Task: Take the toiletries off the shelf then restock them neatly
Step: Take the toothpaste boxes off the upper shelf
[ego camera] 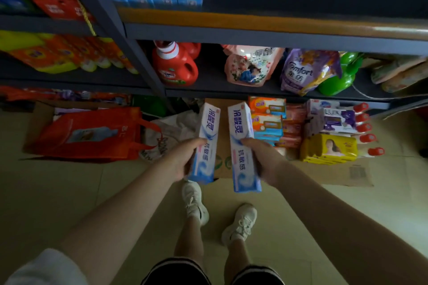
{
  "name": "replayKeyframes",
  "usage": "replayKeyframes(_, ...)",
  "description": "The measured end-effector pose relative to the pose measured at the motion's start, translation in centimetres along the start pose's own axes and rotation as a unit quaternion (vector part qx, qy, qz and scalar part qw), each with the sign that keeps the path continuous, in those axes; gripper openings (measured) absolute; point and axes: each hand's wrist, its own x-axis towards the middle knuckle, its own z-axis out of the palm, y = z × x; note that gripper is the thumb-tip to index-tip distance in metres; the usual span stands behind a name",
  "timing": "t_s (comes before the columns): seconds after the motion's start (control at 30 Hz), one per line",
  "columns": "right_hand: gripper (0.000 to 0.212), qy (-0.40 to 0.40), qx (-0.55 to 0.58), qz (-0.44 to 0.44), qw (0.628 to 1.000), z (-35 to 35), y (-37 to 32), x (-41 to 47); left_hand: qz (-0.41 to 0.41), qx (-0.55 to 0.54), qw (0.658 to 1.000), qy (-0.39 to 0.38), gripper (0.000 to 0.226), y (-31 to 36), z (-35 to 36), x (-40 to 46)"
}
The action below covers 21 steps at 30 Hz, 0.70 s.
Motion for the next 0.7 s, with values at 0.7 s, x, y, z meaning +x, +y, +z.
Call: replayKeyframes(0.7, 0.018, 0.202, -0.309, -0.147, 0.918, 3.7, 5.3, 13.7, 0.178, 0.101, 0.979, -0.006, 0.045, -3.6, -2.2, 18.7)
